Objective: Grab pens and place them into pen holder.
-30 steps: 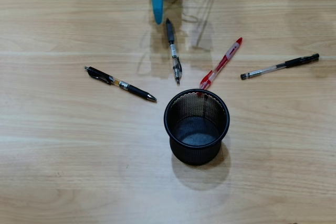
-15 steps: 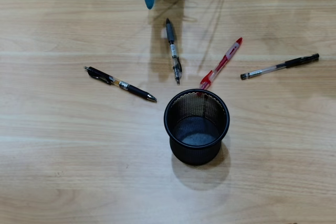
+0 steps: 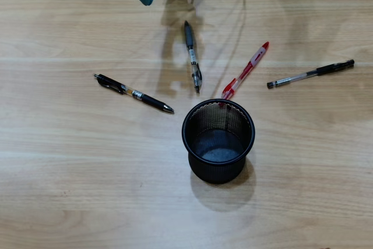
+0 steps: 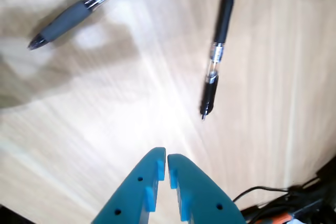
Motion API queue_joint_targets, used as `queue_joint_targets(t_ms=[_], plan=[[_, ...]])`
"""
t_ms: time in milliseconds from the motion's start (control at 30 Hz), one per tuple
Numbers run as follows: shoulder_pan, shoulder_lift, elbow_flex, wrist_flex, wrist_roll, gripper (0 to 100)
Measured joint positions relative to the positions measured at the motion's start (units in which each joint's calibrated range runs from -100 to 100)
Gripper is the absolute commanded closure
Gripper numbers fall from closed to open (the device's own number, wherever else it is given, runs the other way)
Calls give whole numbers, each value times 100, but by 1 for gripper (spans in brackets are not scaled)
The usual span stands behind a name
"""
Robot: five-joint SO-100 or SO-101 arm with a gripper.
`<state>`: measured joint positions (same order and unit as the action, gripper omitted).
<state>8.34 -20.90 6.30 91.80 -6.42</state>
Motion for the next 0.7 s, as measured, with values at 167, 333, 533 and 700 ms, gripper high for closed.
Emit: queue_joint_targets(t_ms=[167,333,533,700], plan=[[-29,1376,-1127,199,0,98],[-38,2353,-1721,199,-21,98],[10,3229,-2387,-52,-676,98],[19,3772,-2405,-630,-853,97]])
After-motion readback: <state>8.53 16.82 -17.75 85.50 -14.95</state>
